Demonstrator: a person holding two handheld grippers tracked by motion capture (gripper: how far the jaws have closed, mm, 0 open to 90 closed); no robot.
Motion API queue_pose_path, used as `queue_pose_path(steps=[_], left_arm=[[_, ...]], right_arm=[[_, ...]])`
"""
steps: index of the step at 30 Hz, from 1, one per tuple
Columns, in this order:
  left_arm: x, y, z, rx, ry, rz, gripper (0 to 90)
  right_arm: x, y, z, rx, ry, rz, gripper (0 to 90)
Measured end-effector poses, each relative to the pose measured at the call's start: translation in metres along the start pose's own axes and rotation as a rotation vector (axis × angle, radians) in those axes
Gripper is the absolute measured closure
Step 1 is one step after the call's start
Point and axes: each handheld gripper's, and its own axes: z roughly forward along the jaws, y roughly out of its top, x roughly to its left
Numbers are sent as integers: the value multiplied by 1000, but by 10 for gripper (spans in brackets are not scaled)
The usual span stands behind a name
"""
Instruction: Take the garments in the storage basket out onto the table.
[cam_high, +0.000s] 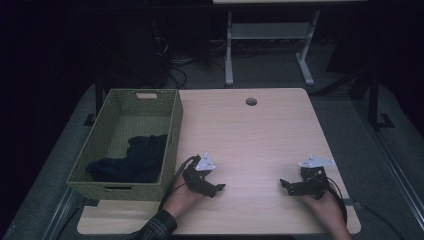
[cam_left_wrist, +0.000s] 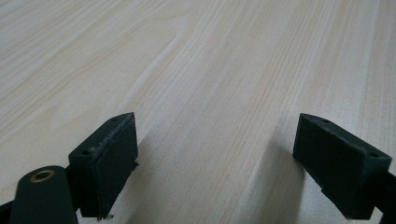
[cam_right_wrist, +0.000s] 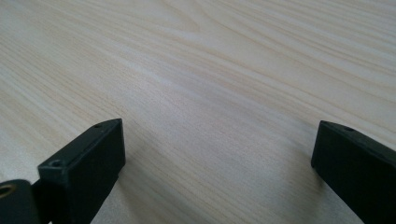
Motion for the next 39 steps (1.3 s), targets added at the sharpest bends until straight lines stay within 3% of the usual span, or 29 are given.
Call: queue_pose_path(steps=[17, 26, 35, 39], left_arm=[[0, 3, 1, -2, 0, -26, 137], [2, 6, -2, 39, 2, -37, 140], [4, 13, -9, 32, -5, -59, 140], [4, 16, -11, 56, -15, -66, 140]], right_arm=[[0, 0, 0, 1, 0, -3, 23], [0, 0, 0, 1, 0, -2, 23], [0, 0, 0, 2, -1, 0, 23], [0, 0, 0, 4, 0, 3, 23]])
